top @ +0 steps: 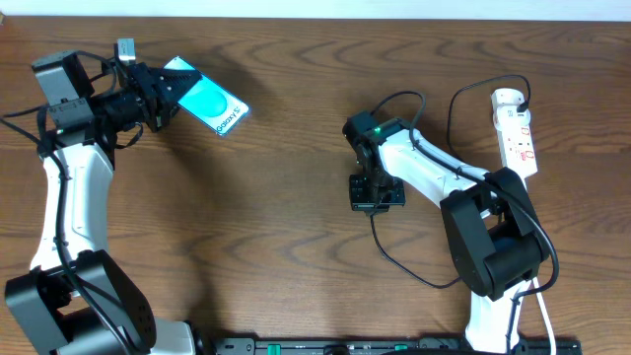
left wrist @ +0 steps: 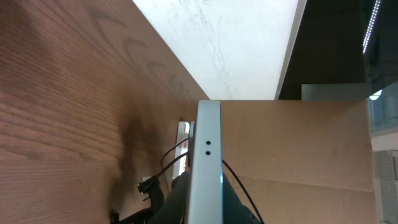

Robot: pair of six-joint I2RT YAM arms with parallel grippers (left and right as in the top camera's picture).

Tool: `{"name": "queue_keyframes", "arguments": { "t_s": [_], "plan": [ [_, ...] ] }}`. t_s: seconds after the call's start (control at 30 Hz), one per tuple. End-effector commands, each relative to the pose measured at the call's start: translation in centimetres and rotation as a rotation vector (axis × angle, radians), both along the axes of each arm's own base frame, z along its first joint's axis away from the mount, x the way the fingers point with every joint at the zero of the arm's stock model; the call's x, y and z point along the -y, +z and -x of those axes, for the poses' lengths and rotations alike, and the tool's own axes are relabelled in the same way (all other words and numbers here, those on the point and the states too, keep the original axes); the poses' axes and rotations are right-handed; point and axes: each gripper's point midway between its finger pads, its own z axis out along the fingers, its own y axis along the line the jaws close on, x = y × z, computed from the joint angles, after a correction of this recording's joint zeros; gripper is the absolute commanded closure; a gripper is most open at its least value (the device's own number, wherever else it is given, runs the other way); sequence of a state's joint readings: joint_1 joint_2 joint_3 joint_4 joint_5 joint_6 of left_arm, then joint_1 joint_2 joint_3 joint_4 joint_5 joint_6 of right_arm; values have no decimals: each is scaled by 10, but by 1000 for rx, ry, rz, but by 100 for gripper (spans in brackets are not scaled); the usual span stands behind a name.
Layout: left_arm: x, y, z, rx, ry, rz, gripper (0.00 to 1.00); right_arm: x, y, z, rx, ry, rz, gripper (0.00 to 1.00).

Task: Plug charger to phone and switch on socket
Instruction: 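Grasp the cable connector with the right gripper and lift it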

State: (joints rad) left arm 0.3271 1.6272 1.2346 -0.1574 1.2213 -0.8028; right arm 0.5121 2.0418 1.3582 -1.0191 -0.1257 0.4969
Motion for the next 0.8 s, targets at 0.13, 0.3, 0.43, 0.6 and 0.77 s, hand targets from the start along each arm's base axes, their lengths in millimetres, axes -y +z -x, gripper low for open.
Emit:
{"name": "queue_keyframes", "arguments": {
  "t_s": [0.13,0.3,0.43,0.6,0.77],
  "plan": [
    [2,9,2,41,-24,-6,93,-2,27,-23,30,15,-21,99],
    [2,9,2,41,-24,-6,93,-20,79,-57,111,65,-129,99],
    [2,9,2,41,-24,-6,92,-71,130,-62,149,254,-454,99],
    [3,10,3,42,-34,2,93,-128,193,-39,168,495,-905,99],
    [5,12,5,45,-46,10,92,-148,225,-11,169,645,-1169,99]
  ]
}}
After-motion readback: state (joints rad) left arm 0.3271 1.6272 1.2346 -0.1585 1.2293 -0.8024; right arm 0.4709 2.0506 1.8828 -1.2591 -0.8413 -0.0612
